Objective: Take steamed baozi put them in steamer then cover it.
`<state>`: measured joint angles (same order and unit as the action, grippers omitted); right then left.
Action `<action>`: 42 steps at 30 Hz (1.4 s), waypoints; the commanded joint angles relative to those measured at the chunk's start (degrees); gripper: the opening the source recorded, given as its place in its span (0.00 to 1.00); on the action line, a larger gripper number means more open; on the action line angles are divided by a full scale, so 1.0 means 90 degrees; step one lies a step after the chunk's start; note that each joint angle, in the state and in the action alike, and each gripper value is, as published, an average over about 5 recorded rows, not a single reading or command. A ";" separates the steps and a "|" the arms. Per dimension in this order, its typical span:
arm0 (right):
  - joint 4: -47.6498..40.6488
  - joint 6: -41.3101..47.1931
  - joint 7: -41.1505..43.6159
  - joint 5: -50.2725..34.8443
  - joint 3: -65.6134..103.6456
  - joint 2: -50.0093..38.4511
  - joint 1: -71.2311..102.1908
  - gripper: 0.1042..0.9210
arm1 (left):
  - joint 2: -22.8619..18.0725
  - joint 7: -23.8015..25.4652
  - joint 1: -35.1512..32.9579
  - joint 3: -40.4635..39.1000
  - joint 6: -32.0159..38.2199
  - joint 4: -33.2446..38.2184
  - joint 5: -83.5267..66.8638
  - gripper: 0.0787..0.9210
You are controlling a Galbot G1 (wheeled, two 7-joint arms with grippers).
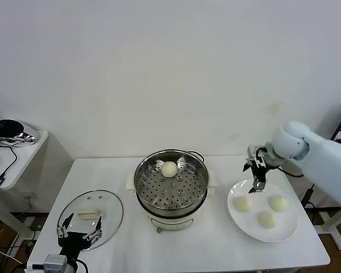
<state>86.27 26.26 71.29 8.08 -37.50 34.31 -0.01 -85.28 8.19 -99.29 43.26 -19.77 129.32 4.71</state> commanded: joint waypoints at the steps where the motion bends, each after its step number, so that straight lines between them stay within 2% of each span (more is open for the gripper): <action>1: -0.0289 0.0048 -0.0310 0.0416 0.0451 0.0128 0.1003 0.88 | -0.0009 -0.0003 -0.0024 0.0016 -0.0001 -0.0068 0.0024 0.88; 21: -0.1111 -0.0199 -0.0679 0.0800 0.0579 0.0778 0.1333 0.88 | -0.0005 -0.0011 0.0056 0.0050 -0.0003 -0.0272 0.0039 0.88; 42: -0.1457 -0.0272 -0.0654 0.0820 0.0535 0.0968 0.1388 0.88 | 0.0026 0.0006 0.0177 0.0054 -0.0042 -0.0376 0.0044 0.88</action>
<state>74.08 23.94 65.24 15.21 -32.65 42.67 12.19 -85.11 8.20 -97.93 43.76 -20.07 126.04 5.12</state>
